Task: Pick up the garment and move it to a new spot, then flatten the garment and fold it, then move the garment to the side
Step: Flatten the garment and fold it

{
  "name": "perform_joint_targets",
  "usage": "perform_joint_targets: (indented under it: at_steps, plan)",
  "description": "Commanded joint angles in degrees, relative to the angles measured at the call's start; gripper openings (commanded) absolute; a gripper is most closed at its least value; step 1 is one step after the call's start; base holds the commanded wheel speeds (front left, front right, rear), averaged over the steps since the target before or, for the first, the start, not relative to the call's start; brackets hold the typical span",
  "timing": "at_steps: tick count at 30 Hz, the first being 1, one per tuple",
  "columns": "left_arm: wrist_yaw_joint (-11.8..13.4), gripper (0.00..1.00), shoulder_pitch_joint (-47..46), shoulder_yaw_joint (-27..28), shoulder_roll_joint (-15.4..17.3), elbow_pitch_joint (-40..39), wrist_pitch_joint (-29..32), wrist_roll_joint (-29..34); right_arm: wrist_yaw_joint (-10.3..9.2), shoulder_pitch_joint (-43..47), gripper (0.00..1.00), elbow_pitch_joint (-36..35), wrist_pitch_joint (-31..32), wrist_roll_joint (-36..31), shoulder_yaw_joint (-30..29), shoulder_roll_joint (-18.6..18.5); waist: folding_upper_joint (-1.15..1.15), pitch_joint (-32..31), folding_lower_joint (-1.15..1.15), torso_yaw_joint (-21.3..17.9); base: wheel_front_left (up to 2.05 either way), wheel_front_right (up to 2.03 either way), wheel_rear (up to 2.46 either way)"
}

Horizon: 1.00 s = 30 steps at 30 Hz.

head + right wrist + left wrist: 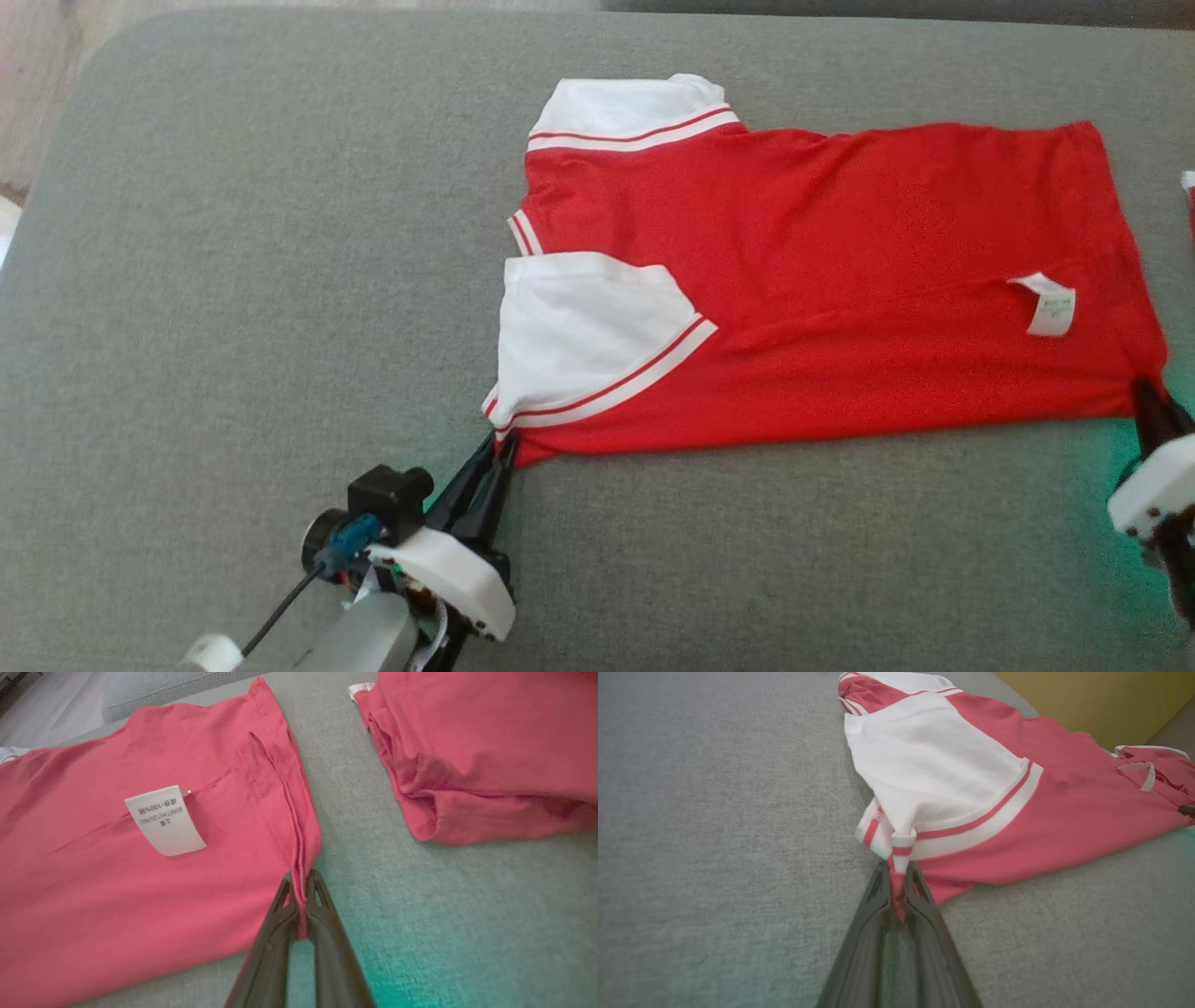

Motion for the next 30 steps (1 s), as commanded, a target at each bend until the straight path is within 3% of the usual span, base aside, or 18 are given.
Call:
perform_joint_targets:
  at_steps: [1, 13, 23, 24, 25, 26, 27, 29, 30]
  plan:
    - [0.8, 0.0, 0.0, 2.0, 2.0, -1.7, -0.7, 0.4, -0.05, 1.4, 0.0, -2.3, -0.8, 0.8, 1.1, -2.3, 0.0, -0.5, 0.0, -0.5, 0.0, 0.0, 0.0]
    - [3.3, 0.0, 9.1, 2.1, 7.8, -10.7, 2.9, -0.9, -0.05, 11.6, 0.0, -6.5, -1.4, 3.3, 0.5, -1.2, 0.0, -5.6, 0.0, -3.3, 0.0, 0.0, 0.0]
    - [5.8, 0.0, 14.9, 1.3, 10.4, -19.3, 7.5, -1.7, -0.05, 15.4, 0.0, -6.8, -1.6, 3.5, -0.3, -0.1, 0.0, -7.7, 0.0, -4.8, 0.0, 0.0, 0.0]
    - [6.0, 0.0, 15.3, 1.2, 10.6, -19.9, 8.0, -1.9, -0.05, 15.4, 0.09, -6.7, -1.7, 3.4, -0.4, 0.1, 0.0, -7.8, 0.0, -5.0, 0.0, 0.0, 0.0]
    - [6.1, 0.0, 15.5, 1.1, 10.7, -20.4, 8.4, -1.9, -0.05, 15.4, 0.68, -6.6, -1.8, 3.3, -0.5, 0.2, 0.0, -7.9, 0.0, -5.1, 0.0, 0.0, 0.0]
    - [6.3, 0.0, 15.6, 1.0, 10.8, -20.8, 8.8, -2.0, -0.05, 15.3, 1.0, -6.5, -1.9, 3.1, -0.7, 0.3, 0.0, -8.0, 0.0, -5.2, 0.0, 0.0, 0.0]
    - [6.4, 0.23, 15.7, 0.8, 10.8, -21.1, 9.2, -2.0, -0.05, 15.2, 1.0, -6.4, -2.0, 3.0, -0.7, 0.4, 0.0, -8.0, 0.0, -5.3, 0.0, 0.0, 0.0]
    - [6.5, 0.57, 15.6, 0.5, 11.0, -21.7, 9.9, -1.9, -0.05, 14.8, 1.0, -6.5, -2.6, 2.7, -0.8, 0.5, 0.0, -8.0, 0.0, -5.7, 0.0, 0.0, 0.0]
    - [6.8, 1.0, 15.5, 0.5, 10.9, -22.0, 10.0, -1.8, -0.05, 14.6, 1.0, -6.7, -2.9, 2.5, -0.8, 0.5, 0.0, -8.0, 0.0, -5.9, 0.0, 0.0, 0.0]
